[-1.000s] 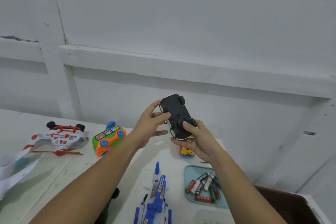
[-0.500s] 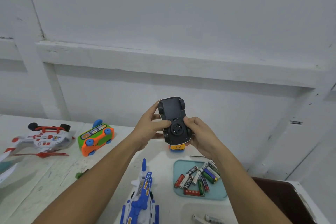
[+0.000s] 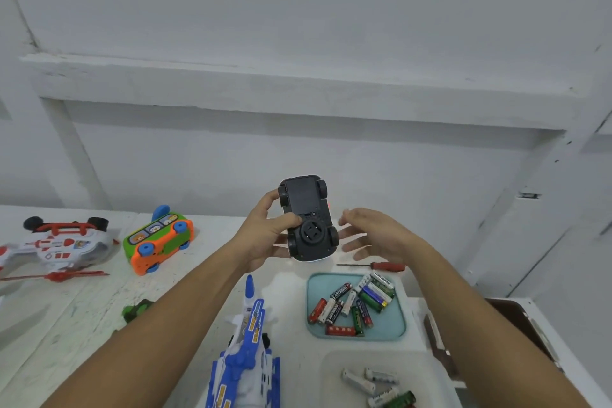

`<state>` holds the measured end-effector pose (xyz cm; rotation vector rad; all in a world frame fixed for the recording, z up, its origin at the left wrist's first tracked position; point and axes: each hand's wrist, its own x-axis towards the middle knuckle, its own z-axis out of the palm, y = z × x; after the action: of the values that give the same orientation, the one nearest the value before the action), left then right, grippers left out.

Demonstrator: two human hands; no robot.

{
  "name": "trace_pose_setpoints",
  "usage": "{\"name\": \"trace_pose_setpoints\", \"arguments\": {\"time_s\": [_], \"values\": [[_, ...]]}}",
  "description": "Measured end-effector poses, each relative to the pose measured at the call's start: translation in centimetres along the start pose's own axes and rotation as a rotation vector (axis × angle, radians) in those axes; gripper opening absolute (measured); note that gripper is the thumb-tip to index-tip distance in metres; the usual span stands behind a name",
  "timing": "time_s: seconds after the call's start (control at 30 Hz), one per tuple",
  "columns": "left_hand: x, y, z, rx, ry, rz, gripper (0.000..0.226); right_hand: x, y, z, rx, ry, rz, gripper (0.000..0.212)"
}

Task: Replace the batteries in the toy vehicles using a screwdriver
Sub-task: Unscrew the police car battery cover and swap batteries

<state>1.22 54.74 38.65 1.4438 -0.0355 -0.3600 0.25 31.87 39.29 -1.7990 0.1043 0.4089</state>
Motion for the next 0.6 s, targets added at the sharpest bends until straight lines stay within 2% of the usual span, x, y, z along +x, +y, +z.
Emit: {"name": "trace_pose_setpoints", "arguments": {"time_s": [0.13, 0.2, 0.27, 0.33, 0.47, 0.6], "values": [[0.1, -0.2, -0.2, 0.012, -0.007, -0.007, 0.055, 2.0, 3.5, -4.0, -0.495, 0.292, 0.067, 0.012], [0.1, -0.2, -0.1, 0.018, -0.005, -0.007, 0.055, 2.6, 5.3, -5.6, -0.696, 0.273, 0.173, 0.02], [0.1, -0.2, -0.1, 0.022, -0.007, -0.008, 0.054, 2.3, 6.4, -6.3, -0.685, 0.193, 0.307, 0.034], [0.0, -0.2, 0.0, 0.025, -0.008, -0.008, 0.053, 1.8, 7.1, -6.6, -0.599, 0.166, 0.356, 0.035], [-0.2, -0.3, 0.3, 0.021, -0.003, -0.005, 0.052, 1.8, 8.1, -7.4, -0.611, 0.194, 0.263, 0.017], [-0.5, -0.5, 0.6, -0.004, 0.026, 0.006, 0.05, 1.4, 7.4, -8.1, -0.564, 0.208, 0.203, 0.015]]}}
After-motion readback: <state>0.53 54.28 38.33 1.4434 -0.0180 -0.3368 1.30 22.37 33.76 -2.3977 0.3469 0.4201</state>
